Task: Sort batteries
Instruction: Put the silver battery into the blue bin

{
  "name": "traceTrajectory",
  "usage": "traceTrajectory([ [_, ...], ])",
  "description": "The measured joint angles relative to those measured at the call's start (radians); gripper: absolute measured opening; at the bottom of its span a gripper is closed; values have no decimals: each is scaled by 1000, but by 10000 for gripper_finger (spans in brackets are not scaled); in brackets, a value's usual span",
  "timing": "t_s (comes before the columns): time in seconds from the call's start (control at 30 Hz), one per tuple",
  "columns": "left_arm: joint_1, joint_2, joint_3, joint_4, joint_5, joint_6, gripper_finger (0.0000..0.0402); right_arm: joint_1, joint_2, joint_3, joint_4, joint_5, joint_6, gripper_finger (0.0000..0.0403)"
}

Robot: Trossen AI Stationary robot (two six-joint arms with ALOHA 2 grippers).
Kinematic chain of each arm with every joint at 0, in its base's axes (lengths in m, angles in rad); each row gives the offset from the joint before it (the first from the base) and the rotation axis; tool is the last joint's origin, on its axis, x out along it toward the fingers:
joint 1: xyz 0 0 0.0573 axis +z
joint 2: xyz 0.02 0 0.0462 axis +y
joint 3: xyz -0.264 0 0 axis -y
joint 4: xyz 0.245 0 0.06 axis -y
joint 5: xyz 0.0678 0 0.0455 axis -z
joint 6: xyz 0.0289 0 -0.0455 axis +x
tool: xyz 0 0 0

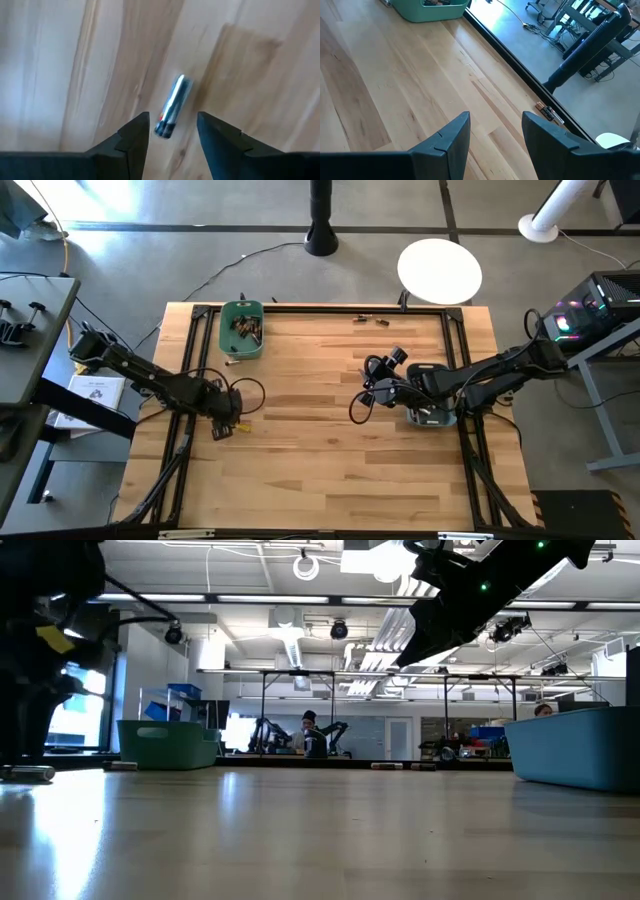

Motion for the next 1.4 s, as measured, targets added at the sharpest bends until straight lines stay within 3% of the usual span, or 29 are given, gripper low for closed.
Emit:
traceTrajectory([
  [0.27, 0, -2, -99, 84, 57, -73, 151, 0, 0, 0, 0, 0, 1, 174],
  [0.37, 0, -2, -106, 96, 58, -92, 121, 0, 0, 0, 0, 0, 12, 174],
  [0.53, 0, -2, -108, 110, 56, -124, 38, 0, 0, 0, 1, 0, 38, 174],
  [0.73, -1, 0, -115, 250, -45, -147, 29, 1, 76, 0, 94, -51, -3, 174],
  [0.9, 1, 2, -114, 527, -237, -90, 29, 0, 238, 0, 429, -254, -166, 174],
  [1.1, 1, 1, -113, 979, -412, 177, 29, -1, 425, 0, 973, -579, -398, 174],
  [1.2, 1, 1, -113, 1188, -431, 346, 29, -2, 462, 1, 1151, -651, -443, 174],
  [1.4, 1, 21, -113, 1441, -419, 572, 29, -3, 457, 3, 1323, -685, -453, 174],
])
